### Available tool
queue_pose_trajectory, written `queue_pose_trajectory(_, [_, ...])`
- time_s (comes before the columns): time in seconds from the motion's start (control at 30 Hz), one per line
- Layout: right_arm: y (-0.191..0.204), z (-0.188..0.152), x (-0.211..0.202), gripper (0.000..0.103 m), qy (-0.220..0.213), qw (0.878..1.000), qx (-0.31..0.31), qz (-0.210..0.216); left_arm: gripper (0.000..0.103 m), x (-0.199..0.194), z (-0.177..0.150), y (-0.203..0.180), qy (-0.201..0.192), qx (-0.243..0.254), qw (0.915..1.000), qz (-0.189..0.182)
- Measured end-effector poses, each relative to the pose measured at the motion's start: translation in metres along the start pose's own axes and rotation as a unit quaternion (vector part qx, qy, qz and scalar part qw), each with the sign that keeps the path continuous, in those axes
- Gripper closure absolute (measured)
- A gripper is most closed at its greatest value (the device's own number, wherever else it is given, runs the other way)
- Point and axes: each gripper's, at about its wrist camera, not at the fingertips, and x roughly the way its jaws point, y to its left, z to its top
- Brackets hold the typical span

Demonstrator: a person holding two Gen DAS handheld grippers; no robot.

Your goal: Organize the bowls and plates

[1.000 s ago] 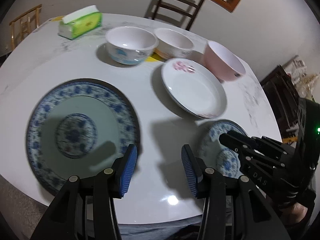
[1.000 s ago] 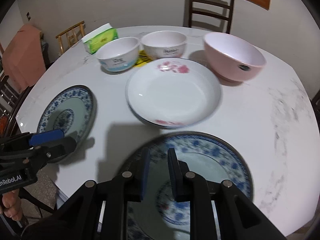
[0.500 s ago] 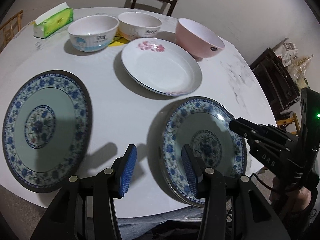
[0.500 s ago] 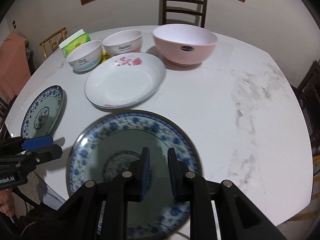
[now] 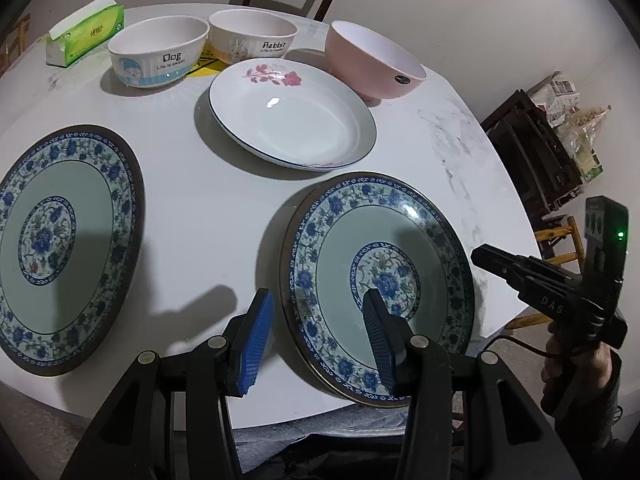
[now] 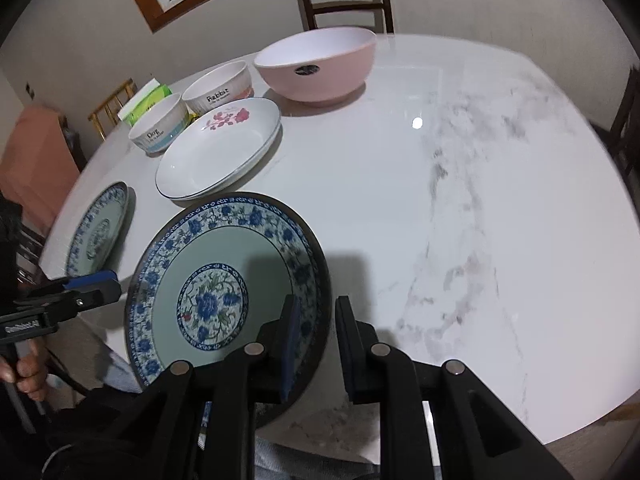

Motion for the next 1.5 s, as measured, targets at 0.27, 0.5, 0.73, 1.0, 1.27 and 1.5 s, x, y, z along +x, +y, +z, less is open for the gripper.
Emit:
queue_pose_trajectory(0.27, [-0.025, -0.009, 0.014, 0.084, 0.023, 0.996, 0.047, 0.071, 0.062, 0.004, -0.002, 0.003, 0.008, -0.004, 0.9999, -0.015])
queue_pose_trajectory(0.5, [-0.028, -0.012, 0.025, 0.084, 0.029, 0.994, 0.054, 0.096, 0.062, 0.010, -0.003, 0.009, 0.014, -0.010, 0.9995, -0.028])
queue_pose_trajectory(0.73, [-0.029, -0.014, 0.031, 0.084, 0.033, 0.991, 0.060, 0.115, 0.064, 0.016, -0.002, 0.015, 0.025, -0.021, 0.9989, -0.033])
queue_pose_trajectory(1.0, [-0.025, -0.012, 0.036, 0.085, 0.034, 0.990, 0.058, 0.122, 0.067, 0.021, -0.001, 0.016, 0.034, -0.023, 0.9986, -0.034])
queue_pose_trajectory(1.27, [-0.023, -0.011, 0.037, 0.086, 0.033, 0.991, 0.057, 0.118, 0.080, 0.027, -0.004, 0.020, 0.041, -0.026, 0.9984, -0.028])
queue_pose_trajectory(1.5, [-0.019, -0.011, 0.038, 0.087, 0.030, 0.993, 0.055, 0.102, 0.088, 0.029, -0.005, 0.020, 0.038, -0.018, 0.9991, -0.011])
